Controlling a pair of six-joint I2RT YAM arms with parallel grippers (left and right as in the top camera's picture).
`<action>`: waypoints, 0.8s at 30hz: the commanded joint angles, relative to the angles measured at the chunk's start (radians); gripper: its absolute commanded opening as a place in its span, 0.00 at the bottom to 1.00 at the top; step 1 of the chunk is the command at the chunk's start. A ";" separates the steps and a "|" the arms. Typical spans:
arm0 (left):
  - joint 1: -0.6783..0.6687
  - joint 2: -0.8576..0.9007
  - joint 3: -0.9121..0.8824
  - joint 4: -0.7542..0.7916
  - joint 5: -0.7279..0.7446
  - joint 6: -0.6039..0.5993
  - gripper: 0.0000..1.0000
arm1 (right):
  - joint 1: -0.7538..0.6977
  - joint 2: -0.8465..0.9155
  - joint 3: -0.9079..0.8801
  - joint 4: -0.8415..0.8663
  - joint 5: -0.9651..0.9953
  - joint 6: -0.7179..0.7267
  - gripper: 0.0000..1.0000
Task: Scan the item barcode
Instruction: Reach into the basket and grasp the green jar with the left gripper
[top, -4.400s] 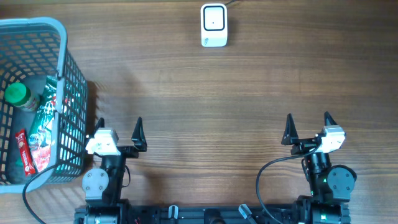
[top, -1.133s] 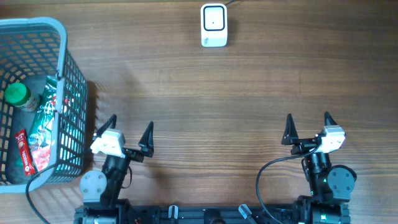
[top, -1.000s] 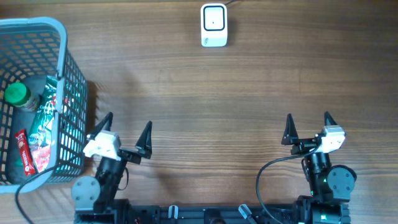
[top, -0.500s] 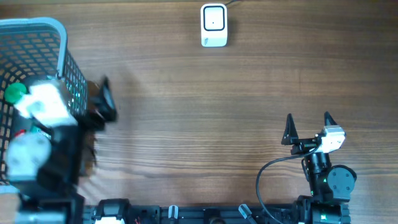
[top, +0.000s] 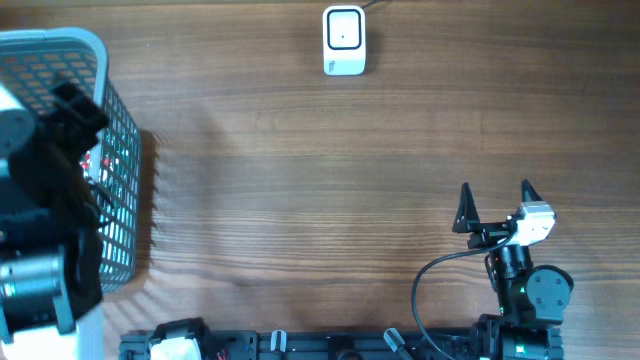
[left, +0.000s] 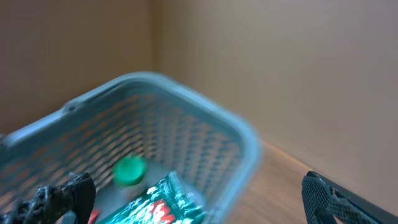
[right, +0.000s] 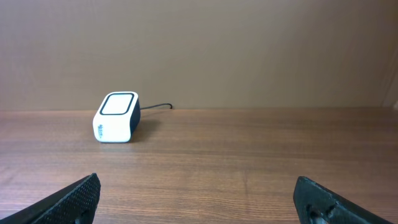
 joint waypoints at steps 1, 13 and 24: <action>0.168 0.089 0.013 -0.054 -0.060 -0.267 1.00 | 0.005 -0.005 -0.001 0.003 0.020 -0.008 1.00; 0.481 0.464 0.012 -0.120 0.030 -0.710 1.00 | 0.005 -0.005 -0.001 0.003 0.020 -0.008 1.00; 0.480 0.801 0.012 0.023 0.104 -0.882 1.00 | 0.005 -0.005 -0.001 0.003 0.021 -0.008 1.00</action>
